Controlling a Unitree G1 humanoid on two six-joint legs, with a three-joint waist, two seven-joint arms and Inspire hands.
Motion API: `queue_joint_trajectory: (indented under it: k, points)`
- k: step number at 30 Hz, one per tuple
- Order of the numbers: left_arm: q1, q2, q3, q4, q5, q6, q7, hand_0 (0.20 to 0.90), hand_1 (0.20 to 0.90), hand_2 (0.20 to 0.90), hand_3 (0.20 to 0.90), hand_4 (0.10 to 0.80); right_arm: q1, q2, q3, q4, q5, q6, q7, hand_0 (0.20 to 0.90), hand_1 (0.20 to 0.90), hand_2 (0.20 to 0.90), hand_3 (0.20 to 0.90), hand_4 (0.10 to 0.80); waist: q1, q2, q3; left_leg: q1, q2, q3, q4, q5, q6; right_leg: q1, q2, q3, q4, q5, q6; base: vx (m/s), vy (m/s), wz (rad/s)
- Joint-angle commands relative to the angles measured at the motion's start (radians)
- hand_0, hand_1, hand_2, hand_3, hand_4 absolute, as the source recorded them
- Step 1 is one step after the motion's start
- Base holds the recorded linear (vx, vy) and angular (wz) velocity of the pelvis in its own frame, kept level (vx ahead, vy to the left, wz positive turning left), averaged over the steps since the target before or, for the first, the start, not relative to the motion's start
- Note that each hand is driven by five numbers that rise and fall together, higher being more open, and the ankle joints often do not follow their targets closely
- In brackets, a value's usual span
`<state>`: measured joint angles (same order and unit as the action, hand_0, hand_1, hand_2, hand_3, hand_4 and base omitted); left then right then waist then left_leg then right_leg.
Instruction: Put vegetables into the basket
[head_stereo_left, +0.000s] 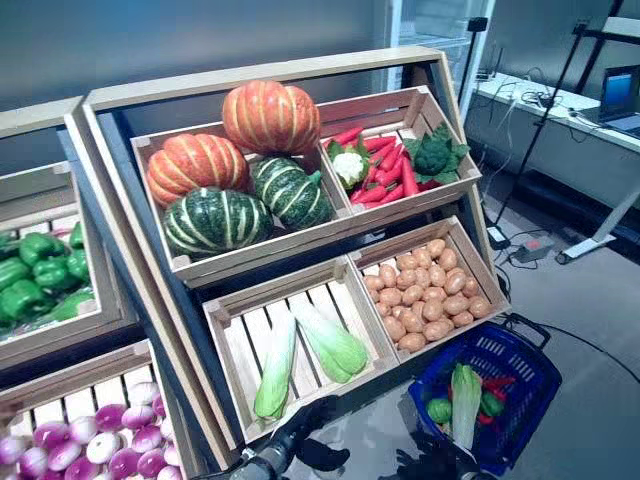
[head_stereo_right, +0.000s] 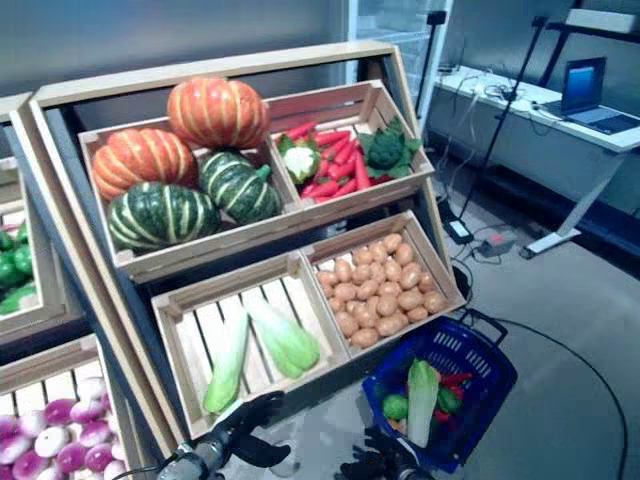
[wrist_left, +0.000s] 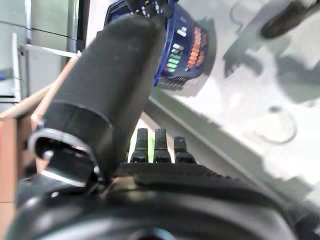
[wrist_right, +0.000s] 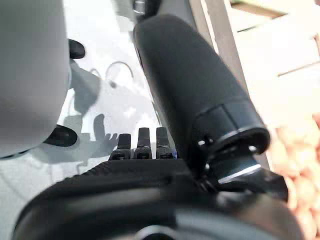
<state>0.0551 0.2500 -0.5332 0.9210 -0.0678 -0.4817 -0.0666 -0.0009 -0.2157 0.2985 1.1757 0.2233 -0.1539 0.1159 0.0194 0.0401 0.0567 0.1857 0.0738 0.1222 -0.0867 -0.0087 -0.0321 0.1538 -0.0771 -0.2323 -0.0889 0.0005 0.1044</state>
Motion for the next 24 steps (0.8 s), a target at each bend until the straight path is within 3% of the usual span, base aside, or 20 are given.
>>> queue_joint_trajectory:
  k: [1,5,15,24]
  points:
    - [-0.123,-0.020,-0.031,-0.044,0.037,-0.112,0.011,0.900,0.900,0.900,0.900,0.800,-0.079,0.033,0.069,0.065,-0.070,-0.009,-0.013,0.900,0.900,0.900,0.900,0.800,0.004,-0.060,0.039,-0.001,-0.043,0.014,-0.001,-0.079,0.018,0.033,-0.012,0.007,0.002,-0.022,-0.018,-0.012,-0.007,0.03]
    - [-0.123,-0.016,-0.039,-0.038,-0.019,-0.115,-0.021,0.900,0.900,0.900,0.900,0.800,-0.083,0.026,0.084,0.053,-0.077,0.002,-0.030,0.900,0.900,0.900,0.900,0.800,0.000,-0.064,0.041,-0.002,-0.040,0.020,-0.001,-0.079,0.015,0.031,-0.012,0.008,0.002,-0.022,-0.015,-0.007,-0.003,0.01]
    - [-0.135,0.004,-0.012,-0.085,0.084,-0.204,0.221,0.900,0.900,0.900,0.900,0.800,-0.073,0.037,0.084,0.069,-0.097,0.018,-0.061,0.900,0.900,0.900,0.900,0.800,0.009,-0.065,0.049,-0.006,-0.039,0.018,-0.001,-0.074,0.011,0.032,-0.016,0.001,0.002,-0.023,-0.014,0.000,0.000,0.00]
    - [-0.133,0.013,0.019,-0.093,0.117,-0.202,0.256,0.900,0.900,0.900,0.900,0.800,-0.072,0.041,0.080,0.071,-0.090,0.025,-0.072,0.900,0.900,0.900,0.900,0.800,0.018,-0.062,0.052,-0.012,-0.044,0.006,-0.001,-0.071,0.010,0.032,-0.022,-0.014,0.002,-0.023,-0.015,-0.001,-0.005,0.05]
